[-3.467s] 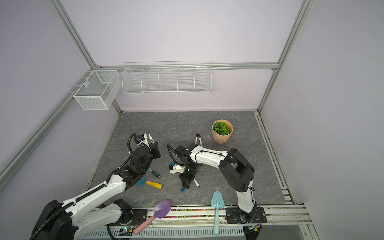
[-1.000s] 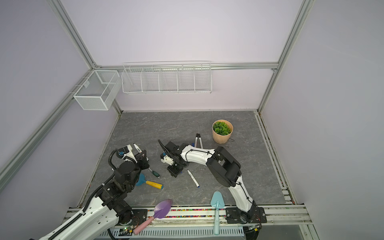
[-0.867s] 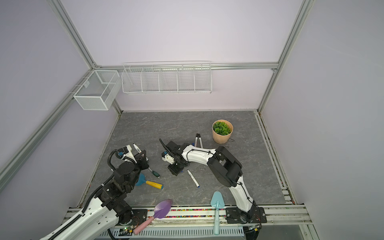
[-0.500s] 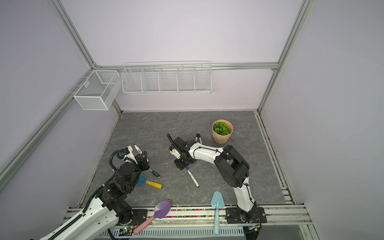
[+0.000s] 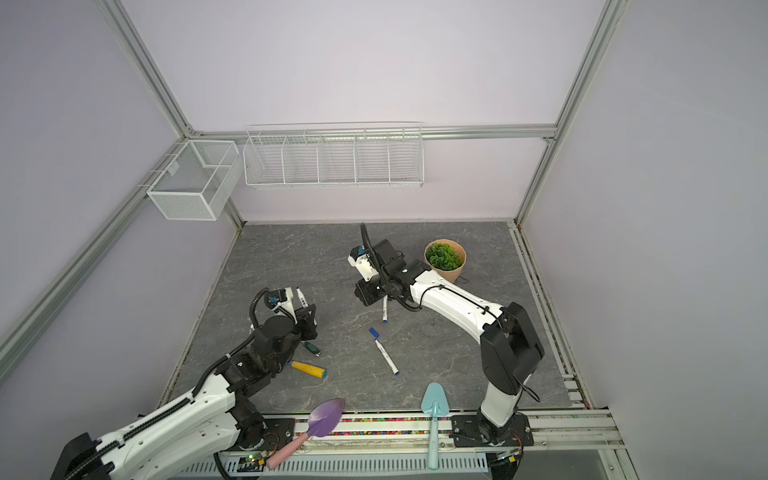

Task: Insert the pens into the pen caps
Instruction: 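Raise the black cap over the marker tip while the left gripper holds the marker upright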

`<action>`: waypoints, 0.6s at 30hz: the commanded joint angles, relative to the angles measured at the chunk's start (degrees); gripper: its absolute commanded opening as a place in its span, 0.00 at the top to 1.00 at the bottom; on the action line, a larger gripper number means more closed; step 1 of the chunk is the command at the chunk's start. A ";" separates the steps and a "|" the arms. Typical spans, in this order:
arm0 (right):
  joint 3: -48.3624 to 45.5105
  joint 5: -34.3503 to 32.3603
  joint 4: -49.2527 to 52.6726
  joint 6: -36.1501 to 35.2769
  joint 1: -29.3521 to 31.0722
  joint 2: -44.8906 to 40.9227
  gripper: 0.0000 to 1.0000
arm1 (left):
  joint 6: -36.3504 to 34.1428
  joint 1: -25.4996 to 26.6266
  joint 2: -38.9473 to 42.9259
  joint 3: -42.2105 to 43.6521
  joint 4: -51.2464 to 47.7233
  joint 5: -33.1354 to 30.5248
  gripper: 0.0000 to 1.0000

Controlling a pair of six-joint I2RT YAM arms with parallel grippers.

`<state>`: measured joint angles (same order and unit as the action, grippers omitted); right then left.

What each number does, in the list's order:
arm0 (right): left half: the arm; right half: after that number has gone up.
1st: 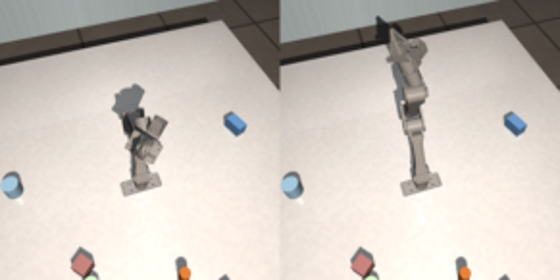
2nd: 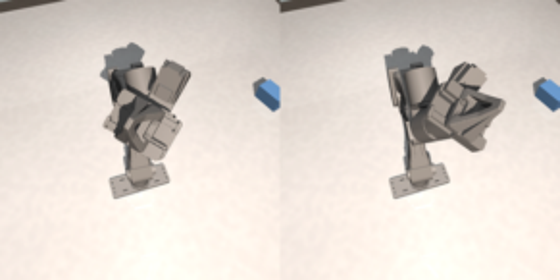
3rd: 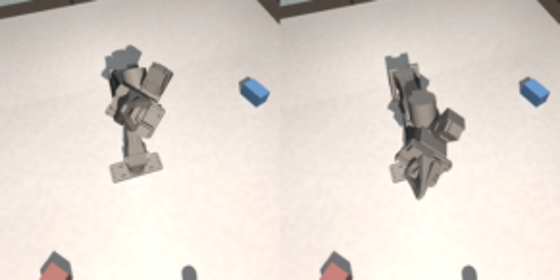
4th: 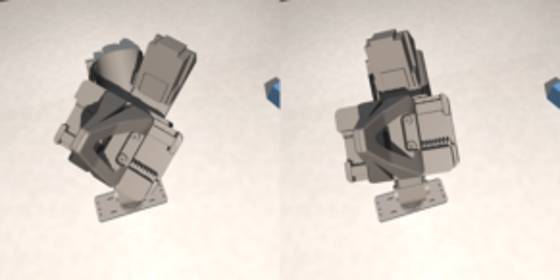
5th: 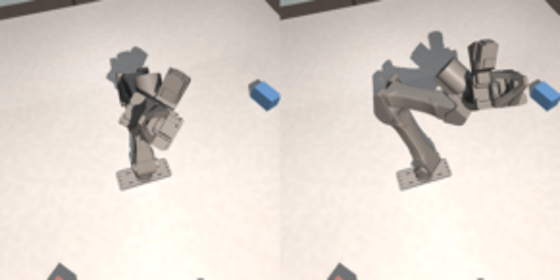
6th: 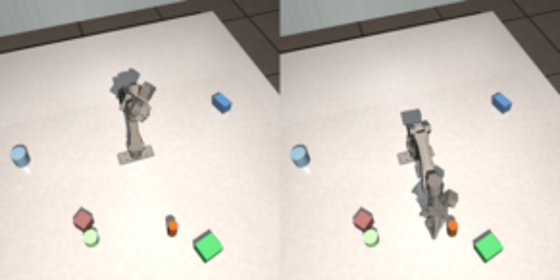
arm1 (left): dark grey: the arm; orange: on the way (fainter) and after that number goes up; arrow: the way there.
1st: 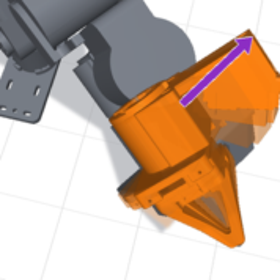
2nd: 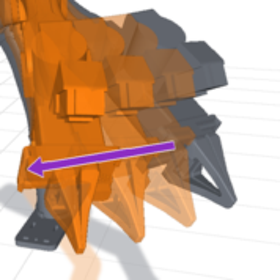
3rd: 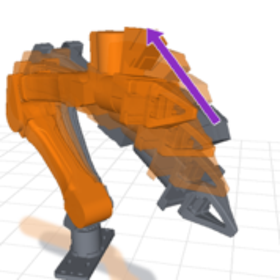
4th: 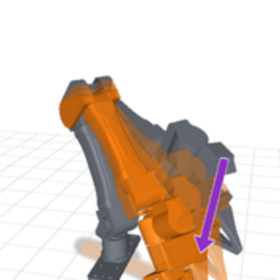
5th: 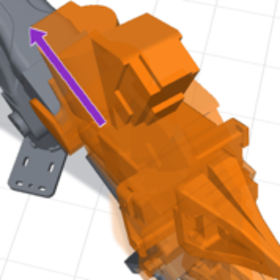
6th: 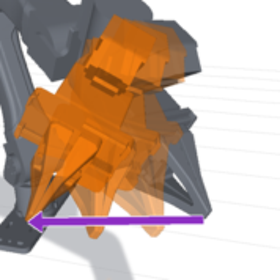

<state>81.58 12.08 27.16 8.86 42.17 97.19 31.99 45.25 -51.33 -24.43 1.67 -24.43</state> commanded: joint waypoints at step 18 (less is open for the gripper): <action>-4.86 0.56 -4.32 4.08 -2.85 -14.19 0.93 | -7.55 9.68 -19.66 -8.92 20.69 19.08 1.00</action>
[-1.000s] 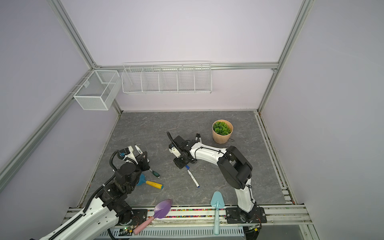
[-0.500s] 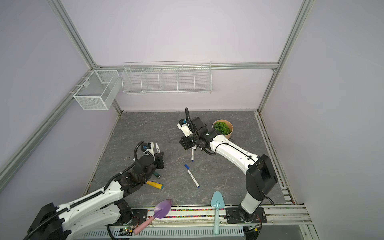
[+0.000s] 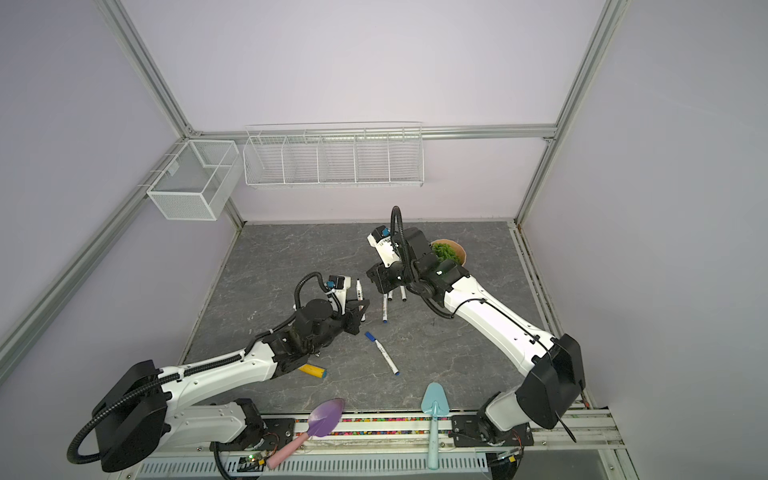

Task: Insert the pens into the pen caps
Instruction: 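Raise the black cap over the marker tip while the left gripper holds the marker upright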

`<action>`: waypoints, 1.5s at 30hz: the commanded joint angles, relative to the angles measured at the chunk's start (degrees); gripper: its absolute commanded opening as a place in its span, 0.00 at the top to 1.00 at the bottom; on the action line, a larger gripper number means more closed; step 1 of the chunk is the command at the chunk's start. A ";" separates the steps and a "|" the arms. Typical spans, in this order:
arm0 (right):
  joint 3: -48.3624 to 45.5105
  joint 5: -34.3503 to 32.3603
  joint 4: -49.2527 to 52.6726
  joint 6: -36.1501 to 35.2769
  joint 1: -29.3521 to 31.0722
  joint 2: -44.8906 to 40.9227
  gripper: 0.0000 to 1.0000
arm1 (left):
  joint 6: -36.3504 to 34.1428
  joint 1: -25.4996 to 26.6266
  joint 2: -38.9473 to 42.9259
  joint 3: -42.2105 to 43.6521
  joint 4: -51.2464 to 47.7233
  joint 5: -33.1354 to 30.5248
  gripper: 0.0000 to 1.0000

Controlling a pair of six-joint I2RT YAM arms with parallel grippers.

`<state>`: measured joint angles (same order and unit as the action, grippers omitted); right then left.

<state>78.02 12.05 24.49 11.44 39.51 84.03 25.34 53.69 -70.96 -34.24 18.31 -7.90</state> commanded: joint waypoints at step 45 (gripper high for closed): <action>-5.43 7.60 -5.24 5.31 -0.23 -5.85 0.93 | 0.81 3.26 -2.69 0.85 9.10 -0.99 1.00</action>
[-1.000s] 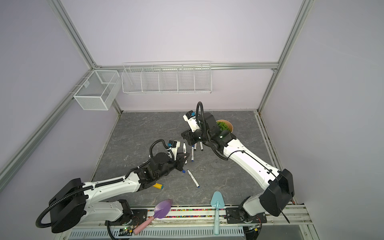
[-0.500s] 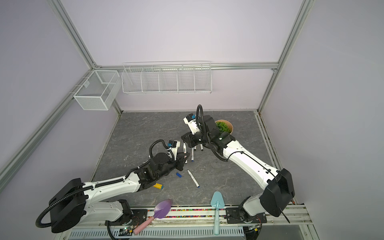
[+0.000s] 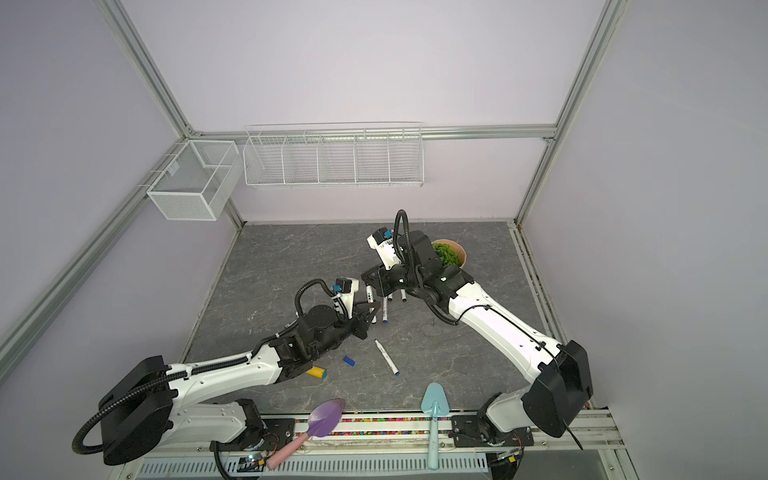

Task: Insert the pens into the pen caps
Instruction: 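Raise the black cap over the marker tip while the left gripper holds the marker upright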

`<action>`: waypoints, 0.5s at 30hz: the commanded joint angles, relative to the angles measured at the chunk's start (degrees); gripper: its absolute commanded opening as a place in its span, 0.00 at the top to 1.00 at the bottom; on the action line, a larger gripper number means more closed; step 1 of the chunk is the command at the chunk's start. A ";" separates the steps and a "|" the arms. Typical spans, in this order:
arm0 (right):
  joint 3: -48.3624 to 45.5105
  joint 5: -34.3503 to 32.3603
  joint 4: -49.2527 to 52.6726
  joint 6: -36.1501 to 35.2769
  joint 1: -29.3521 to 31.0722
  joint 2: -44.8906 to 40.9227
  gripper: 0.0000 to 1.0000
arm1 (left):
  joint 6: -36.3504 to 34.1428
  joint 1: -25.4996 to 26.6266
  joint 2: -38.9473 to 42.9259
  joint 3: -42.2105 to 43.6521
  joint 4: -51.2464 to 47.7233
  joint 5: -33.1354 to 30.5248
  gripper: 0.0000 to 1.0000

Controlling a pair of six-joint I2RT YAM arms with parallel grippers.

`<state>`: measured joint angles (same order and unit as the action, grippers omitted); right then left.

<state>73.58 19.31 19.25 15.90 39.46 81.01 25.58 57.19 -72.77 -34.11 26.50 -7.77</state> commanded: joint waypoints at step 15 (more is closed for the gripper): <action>-5.43 5.14 3.06 0.10 -0.29 -2.09 0.93 | -0.79 -0.24 0.11 0.80 2.96 -1.87 1.00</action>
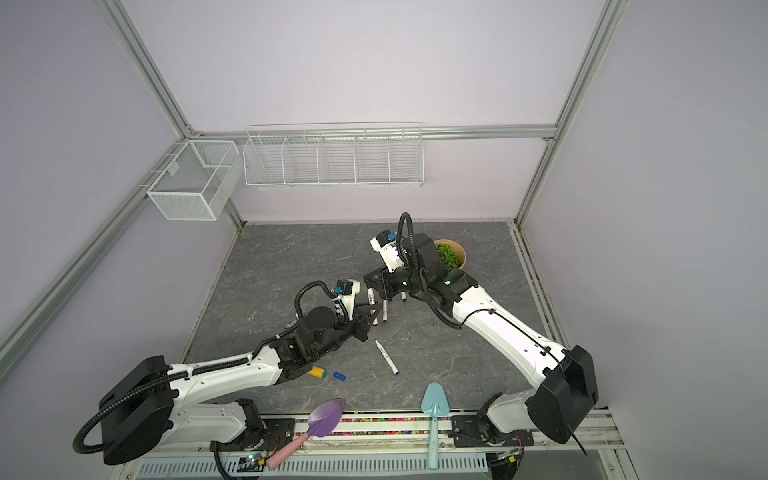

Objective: Insert the pens into the pen caps

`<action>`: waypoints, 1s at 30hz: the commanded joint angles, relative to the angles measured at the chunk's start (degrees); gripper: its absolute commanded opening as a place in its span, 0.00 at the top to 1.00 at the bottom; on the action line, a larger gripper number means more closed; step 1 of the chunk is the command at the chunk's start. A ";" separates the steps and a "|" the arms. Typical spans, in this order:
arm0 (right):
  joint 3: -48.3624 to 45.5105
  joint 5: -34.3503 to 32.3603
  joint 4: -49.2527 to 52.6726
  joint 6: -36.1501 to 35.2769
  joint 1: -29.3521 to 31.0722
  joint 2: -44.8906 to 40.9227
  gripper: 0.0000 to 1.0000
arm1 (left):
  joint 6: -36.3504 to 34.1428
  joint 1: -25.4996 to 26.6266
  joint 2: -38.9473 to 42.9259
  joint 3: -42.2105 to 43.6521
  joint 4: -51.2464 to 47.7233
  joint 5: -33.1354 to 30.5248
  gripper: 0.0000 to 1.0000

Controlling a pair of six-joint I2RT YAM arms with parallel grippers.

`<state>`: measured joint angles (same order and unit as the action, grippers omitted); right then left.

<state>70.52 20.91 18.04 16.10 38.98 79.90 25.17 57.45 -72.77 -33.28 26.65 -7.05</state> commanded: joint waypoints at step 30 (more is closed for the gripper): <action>-8.34 10.33 13.20 -5.50 1.58 -4.95 0.93 | -4.57 -1.82 9.12 2.16 -4.68 -9.71 1.00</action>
<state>64.97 26.83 18.44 11.94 39.20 75.81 17.87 58.33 -65.98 -30.81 17.45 -7.07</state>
